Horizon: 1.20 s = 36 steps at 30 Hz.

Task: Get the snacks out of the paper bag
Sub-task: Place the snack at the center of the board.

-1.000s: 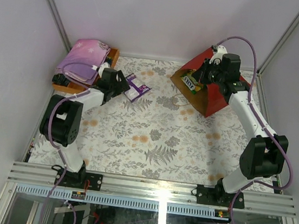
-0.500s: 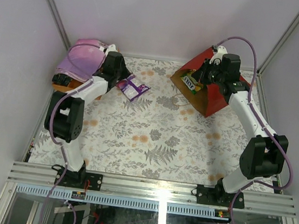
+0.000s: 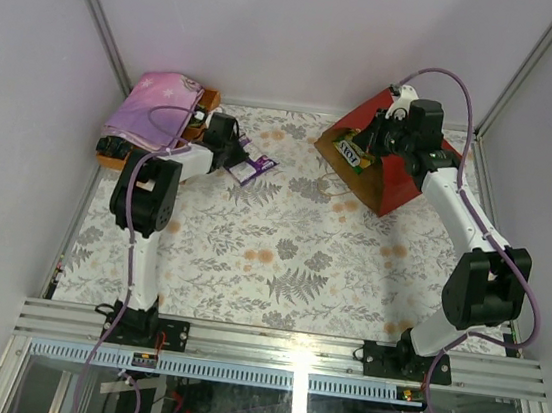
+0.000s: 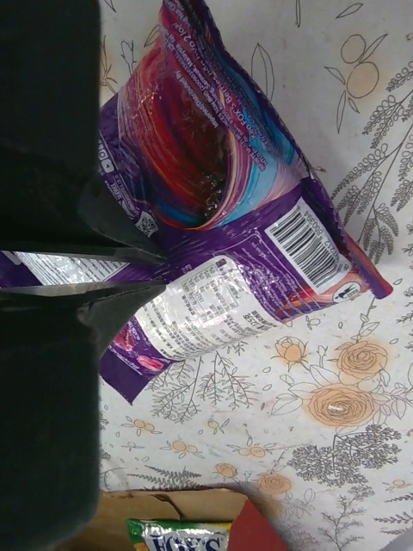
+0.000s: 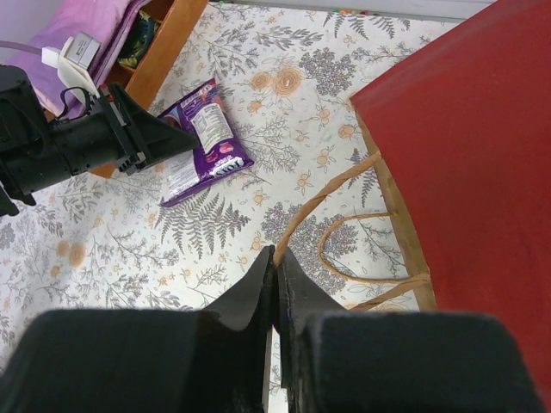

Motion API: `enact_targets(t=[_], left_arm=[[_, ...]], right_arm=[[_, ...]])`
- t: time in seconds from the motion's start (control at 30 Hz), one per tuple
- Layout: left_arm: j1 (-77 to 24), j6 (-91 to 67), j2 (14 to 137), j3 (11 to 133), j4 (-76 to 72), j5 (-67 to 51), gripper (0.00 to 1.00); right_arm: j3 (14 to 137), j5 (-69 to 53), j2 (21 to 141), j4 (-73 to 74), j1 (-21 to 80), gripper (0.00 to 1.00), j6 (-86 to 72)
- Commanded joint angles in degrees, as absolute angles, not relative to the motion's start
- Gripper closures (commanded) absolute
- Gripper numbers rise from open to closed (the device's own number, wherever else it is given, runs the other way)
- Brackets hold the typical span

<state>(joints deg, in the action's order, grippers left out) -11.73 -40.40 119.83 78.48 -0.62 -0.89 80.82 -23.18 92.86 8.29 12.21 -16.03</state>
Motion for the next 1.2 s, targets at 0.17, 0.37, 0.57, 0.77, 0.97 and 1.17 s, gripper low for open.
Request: enact_targets(t=[0.17, 0.37, 0.57, 0.77, 0.97, 1.17], left_arm=[[-9.79, -46.45, 126.93, 84.83, 7.41, -4.26, 0.89], [-5.32, -57.46, 132.83, 88.35, 3.02, -13.97, 0.96], [-3.26, -66.29, 136.21, 91.42, -0.12, -14.05, 1.0], [-2.74, -67.85, 138.98, 100.38, 2.71, -7.51, 1.0], [-2.34, -67.11, 143.18, 110.7, 5.66, 1.01, 0.97], [-0.59, -65.76, 150.24, 123.37, 11.31, 7.35, 0.93]], right_arm=[[83.76, -26.5, 93.27, 6.14, 12.23, 1.0, -15.72], [83.51, -25.75, 92.9, 6.71, 12.22, 1.0, -14.93], [83.04, -26.96, 93.34, 5.66, 12.23, 1.0, -16.08], [81.4, -29.42, 93.73, 3.45, 12.24, 1.0, -18.57], [80.09, -31.66, 94.62, 1.91, 12.22, 1.0, -20.9], [81.11, -32.6, 95.04, 3.19, 12.27, 1.0, -20.91]])
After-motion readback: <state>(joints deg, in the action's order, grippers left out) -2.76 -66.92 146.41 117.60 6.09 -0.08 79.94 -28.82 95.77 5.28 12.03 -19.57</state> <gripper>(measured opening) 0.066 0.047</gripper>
